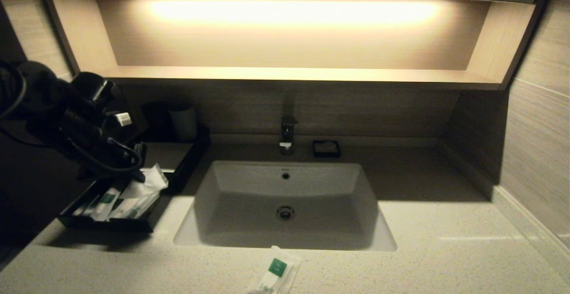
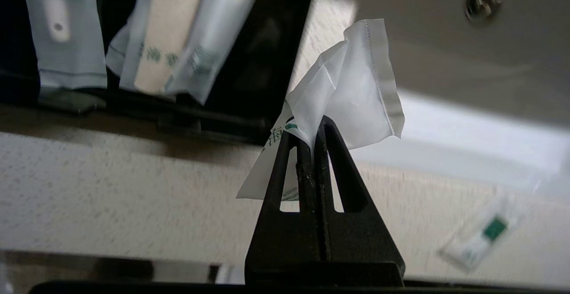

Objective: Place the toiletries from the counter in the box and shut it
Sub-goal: Place the bathroom toiletry into the drawer

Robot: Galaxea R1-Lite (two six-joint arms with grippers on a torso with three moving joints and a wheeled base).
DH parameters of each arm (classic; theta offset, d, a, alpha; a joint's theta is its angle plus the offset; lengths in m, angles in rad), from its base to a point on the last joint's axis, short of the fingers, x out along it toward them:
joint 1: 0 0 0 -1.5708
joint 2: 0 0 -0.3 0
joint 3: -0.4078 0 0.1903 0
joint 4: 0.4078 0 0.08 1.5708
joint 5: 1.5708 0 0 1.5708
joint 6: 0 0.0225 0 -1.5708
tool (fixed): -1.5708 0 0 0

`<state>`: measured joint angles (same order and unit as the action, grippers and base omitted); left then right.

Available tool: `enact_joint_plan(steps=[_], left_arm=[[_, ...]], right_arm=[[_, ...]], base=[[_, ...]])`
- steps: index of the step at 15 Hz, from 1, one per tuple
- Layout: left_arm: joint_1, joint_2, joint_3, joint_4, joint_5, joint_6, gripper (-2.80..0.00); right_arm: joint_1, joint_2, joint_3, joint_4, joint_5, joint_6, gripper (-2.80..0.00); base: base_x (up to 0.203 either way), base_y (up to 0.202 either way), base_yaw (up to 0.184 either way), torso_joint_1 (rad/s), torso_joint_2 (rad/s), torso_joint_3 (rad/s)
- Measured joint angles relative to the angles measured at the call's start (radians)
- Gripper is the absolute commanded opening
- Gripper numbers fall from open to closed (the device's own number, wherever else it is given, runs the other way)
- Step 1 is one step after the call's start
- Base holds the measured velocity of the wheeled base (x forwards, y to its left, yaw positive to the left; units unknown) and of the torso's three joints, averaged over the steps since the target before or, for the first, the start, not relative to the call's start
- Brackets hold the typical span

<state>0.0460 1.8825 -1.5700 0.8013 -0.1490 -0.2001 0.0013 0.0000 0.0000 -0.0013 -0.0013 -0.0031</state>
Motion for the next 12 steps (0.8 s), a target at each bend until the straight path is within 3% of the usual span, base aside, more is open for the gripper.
enact_joint_plan(steps=[4,12], left_arm=[[0.013,0.079,-0.027,-0.001,0.062,-0.043,-2.8],[0.059,0.129,-0.045,0.003,0.067,-0.104,-2.8]], right_arm=[[0.0,0.0,0.0,0.0,-0.001,0.0,-2.8],[0.0,0.0,0.0,0.0,-0.001,0.0,-2.8]], base=[[0.0,0.0,0.0,0.0,0.0,0.0],[0.0,0.0,0.0,0.0,0.0,0.0]])
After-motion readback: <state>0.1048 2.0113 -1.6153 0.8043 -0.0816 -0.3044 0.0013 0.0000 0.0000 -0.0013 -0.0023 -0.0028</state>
